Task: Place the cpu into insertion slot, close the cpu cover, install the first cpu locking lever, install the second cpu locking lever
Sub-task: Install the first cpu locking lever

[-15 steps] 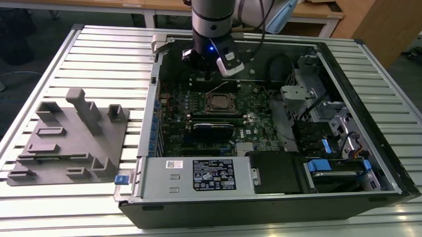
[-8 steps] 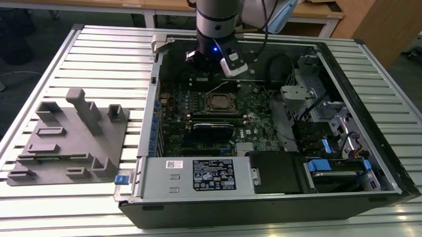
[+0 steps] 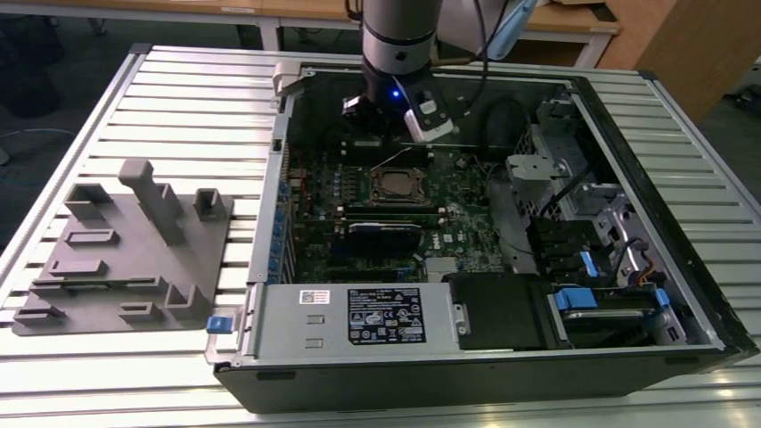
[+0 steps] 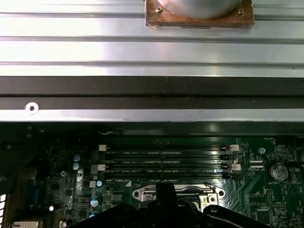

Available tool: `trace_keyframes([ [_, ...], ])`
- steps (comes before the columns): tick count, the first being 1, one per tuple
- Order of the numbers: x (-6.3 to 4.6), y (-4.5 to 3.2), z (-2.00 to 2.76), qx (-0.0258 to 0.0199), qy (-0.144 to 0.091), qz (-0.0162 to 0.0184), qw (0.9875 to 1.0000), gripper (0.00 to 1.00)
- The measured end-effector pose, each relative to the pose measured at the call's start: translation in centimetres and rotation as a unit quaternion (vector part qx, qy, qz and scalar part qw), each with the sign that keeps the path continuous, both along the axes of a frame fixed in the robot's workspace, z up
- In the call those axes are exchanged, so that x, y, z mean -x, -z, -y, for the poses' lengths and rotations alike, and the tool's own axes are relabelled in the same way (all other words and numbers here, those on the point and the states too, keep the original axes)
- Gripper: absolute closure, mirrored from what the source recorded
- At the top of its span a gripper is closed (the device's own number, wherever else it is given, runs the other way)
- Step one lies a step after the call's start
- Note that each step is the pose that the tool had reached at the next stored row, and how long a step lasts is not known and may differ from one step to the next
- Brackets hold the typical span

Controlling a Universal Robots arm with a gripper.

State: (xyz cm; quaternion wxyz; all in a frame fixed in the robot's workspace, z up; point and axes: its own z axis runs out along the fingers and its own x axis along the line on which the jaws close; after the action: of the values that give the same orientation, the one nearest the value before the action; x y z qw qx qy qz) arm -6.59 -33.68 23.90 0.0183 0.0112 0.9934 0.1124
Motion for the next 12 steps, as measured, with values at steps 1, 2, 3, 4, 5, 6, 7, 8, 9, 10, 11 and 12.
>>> trace_keyframes([
  [1,-0.1,0.14,-0.01,0.0001,0.000,0.0000,1.0000,0.89],
  [2,-0.2,0.28,-0.02,0.0001,0.001,0.0000,1.0000,0.89],
  [3,-0.3,0.43,-0.03,0.0001,0.001,0.0000,1.0000,0.89],
  [4,-0.4,0.58,-0.04,0.0000,0.001,0.0000,1.0000,0.89],
  [5,-0.5,0.74,-0.06,0.0000,0.001,0.0000,1.0000,0.89],
  [6,-0.6,0.88,-0.08,0.0001,0.001,0.0000,1.0000,0.89],
  [7,-0.7,0.99,-0.13,0.0001,0.001,0.0000,1.0000,0.89],
  [8,-0.7,1.05,-0.21,0.0002,0.002,0.0000,1.0000,0.89],
  [9,-0.7,1.11,-0.32,0.0001,0.002,0.0000,1.0000,0.89],
  [10,-0.8,1.14,-0.47,0.0001,0.002,0.0000,1.0000,0.89],
  [11,-0.8,1.18,-0.64,0.0001,0.001,0.0000,1.0000,0.89],
  [12,-0.8,1.22,-0.81,0.0001,0.001,0.0000,1.0000,0.89],
])
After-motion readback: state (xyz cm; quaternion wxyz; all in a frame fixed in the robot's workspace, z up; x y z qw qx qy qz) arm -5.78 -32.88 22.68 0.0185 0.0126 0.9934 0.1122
